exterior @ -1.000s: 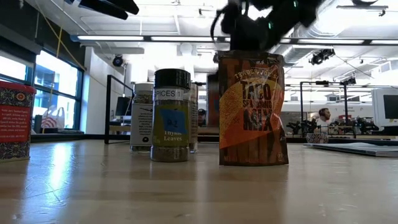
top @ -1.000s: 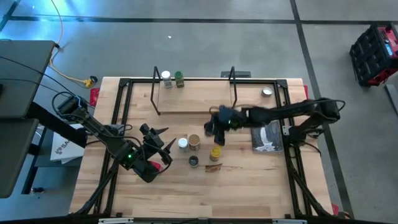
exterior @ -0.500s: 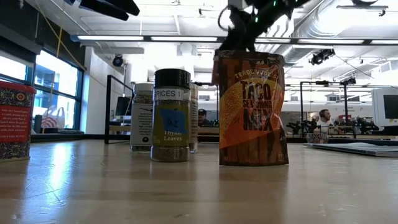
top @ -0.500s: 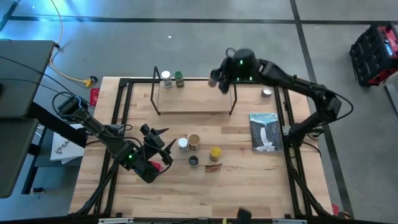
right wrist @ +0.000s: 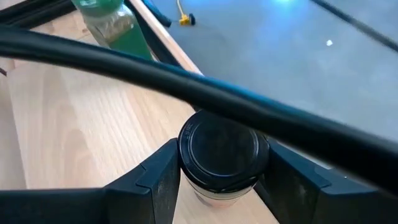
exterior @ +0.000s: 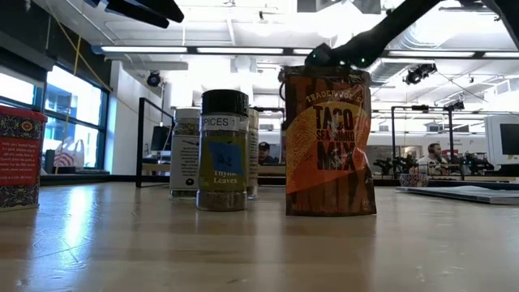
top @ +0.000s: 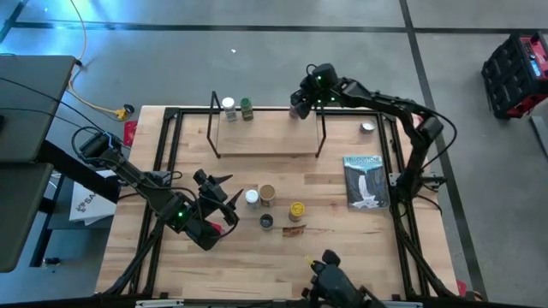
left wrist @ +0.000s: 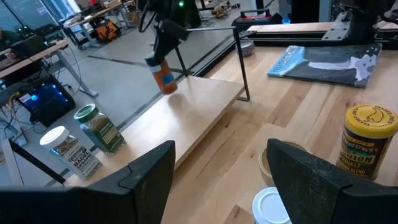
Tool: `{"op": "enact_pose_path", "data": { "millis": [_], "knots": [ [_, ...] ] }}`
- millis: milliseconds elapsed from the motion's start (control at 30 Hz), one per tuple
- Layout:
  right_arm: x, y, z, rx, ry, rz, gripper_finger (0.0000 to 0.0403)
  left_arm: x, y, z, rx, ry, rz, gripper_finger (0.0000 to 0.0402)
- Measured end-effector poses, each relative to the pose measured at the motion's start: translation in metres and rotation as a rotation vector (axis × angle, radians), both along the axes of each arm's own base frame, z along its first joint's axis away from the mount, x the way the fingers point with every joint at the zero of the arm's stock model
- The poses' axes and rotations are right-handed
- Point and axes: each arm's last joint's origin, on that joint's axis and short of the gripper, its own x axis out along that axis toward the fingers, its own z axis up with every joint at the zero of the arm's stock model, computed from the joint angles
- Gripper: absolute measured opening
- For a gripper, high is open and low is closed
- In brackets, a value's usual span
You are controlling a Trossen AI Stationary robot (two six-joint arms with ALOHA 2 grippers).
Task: Shelf spices
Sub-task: Put the top black seasoning bottle on the shelf
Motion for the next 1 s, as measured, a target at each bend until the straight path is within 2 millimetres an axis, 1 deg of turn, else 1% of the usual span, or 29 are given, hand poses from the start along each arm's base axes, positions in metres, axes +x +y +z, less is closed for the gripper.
{"op": "enact_pose_path", "data": {
  "millis": [67, 333, 533, 800, 1000],
  "knots": [
    [0.000, -0.002, -0.004, 0.007, 0.012, -0.005, 0.0190, 0.000, 0.000, 0.000, 0.000, 0.000, 0.000, 0.0248],
    [-0.006, 0.004, 0.010, 0.005, 0.004, -0.001, 0.0190, 0.000, 0.000, 0.000, -0.007, 0.002, -0.003, 0.0248],
    [-0.009, 0.006, 0.004, 0.000, 0.061, -0.011, 0.0190, 0.000, -0.001, 0.000, -0.012, 0.002, -0.006, 0.0248],
    [-0.009, 0.006, 0.003, -0.008, 0.073, -0.024, 0.0191, 0.000, -0.001, 0.000, -0.018, 0.004, -0.010, 0.0248],
    [-0.009, 0.007, 0.003, -0.005, 0.078, -0.022, 0.0203, 0.000, -0.001, 0.000, -0.018, 0.004, -0.010, 0.0248]
  ]
}}
